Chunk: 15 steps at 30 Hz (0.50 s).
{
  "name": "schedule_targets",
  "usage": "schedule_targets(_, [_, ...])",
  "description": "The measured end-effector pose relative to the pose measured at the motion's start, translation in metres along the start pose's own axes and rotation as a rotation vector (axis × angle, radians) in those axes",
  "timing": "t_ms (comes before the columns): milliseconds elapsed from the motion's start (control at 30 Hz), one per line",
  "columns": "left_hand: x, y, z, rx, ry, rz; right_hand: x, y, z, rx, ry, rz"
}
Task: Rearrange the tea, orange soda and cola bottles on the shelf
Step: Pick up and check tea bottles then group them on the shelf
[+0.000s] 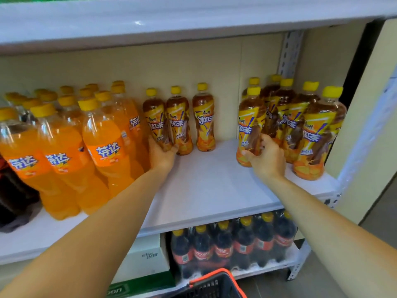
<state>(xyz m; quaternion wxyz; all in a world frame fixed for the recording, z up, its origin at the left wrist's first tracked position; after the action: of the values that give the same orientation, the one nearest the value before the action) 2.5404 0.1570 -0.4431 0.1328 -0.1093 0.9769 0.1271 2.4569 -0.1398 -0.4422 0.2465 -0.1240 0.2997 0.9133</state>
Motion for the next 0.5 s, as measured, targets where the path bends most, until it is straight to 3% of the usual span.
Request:
schedule_targets(200, [0.016, -0.004, 0.005, 0.066, -0.069, 0.018, -0.03, -0.008, -0.002, 0.103, -0.081, -0.034])
schedule_targets(500, [0.009, 0.003, -0.003, 0.038, -0.015, -0.035, -0.04, -0.015, -0.017, 0.06, -0.052, -0.04])
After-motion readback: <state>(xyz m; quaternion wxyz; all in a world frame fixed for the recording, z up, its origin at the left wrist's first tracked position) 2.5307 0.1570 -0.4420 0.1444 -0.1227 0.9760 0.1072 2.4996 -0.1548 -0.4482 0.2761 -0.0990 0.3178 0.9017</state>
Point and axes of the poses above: each hand's wrist, its own x-axis away from the middle knuckle, its own y-axis out of the back of the hand, z = x × y, the point moved 4 cm from there along -x, towards the middle knuckle, and after that the axes turned 7 degrees about z, right-handed, at the moved point
